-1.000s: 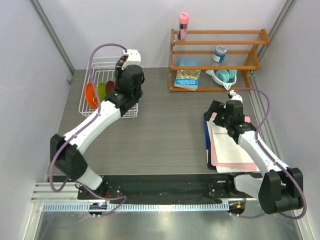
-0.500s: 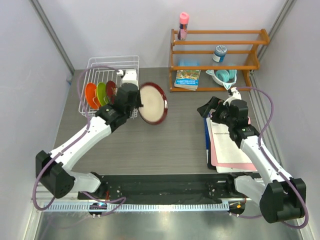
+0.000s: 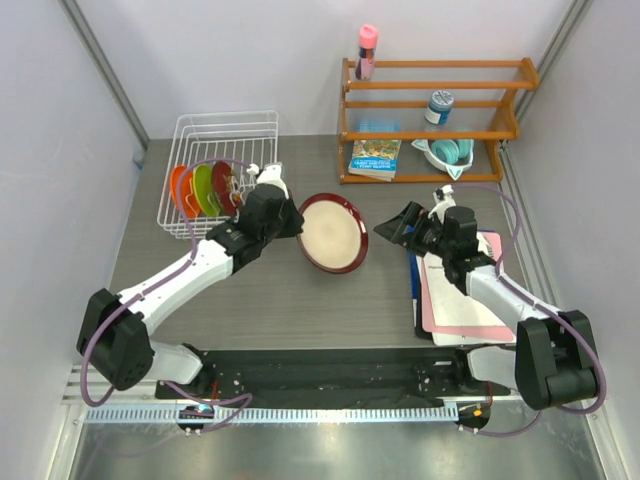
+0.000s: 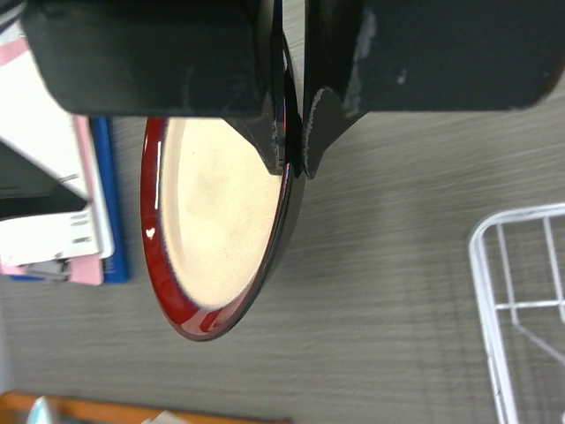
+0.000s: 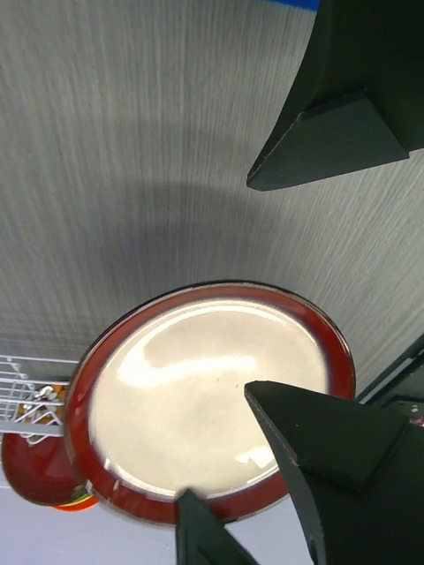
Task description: Unload the plates from the dish rack
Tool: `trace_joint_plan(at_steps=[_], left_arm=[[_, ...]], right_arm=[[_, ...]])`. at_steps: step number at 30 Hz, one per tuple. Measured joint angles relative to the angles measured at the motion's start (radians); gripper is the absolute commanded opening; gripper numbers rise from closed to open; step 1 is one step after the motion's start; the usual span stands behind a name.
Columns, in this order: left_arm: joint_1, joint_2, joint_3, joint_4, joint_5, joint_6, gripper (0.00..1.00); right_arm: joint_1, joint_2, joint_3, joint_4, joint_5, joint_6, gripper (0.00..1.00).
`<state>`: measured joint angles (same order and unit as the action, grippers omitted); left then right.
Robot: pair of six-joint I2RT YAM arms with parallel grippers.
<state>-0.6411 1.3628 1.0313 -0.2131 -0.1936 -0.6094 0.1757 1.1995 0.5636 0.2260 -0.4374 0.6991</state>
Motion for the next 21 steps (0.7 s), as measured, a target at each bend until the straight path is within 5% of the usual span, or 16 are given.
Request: trace_joint_plan(at_steps=[7,10,11,12,15,20,21], left_arm=[[0.000,-0.017,-0.014,0.090,0.045,-0.043,0.00],[0.000,-0.024,-0.040,0.123,0.067,-0.061,0.00],[0.000,-0.025,-0.048,0.130,0.074,-0.066,0.00],[0.000,-0.026,-0.058,0.138,0.082,-0.071,0.00],[0.000,-0.026,-0.077,0.138,0.074,-0.070,0.00],[0.034,-0.035,-0.111,0.147,0.062,-0.100,0.02],[0.033,-0.039,-0.112,0.152,0.062,-0.098,0.14]], right_arm=[[0.042,0.105,-0.024,0.113,-0.040,0.053,0.83],[0.059,0.157,-0.027,0.195,-0.059,0.079,0.60],[0.064,0.176,-0.029,0.226,-0.067,0.093,0.48],[0.069,0.197,-0.031,0.255,-0.075,0.104,0.27],[0.079,0.255,-0.034,0.336,-0.105,0.154,0.01],[0.075,0.293,-0.045,0.428,-0.119,0.219,0.01],[0.075,0.293,-0.049,0.437,-0.119,0.224,0.01]])
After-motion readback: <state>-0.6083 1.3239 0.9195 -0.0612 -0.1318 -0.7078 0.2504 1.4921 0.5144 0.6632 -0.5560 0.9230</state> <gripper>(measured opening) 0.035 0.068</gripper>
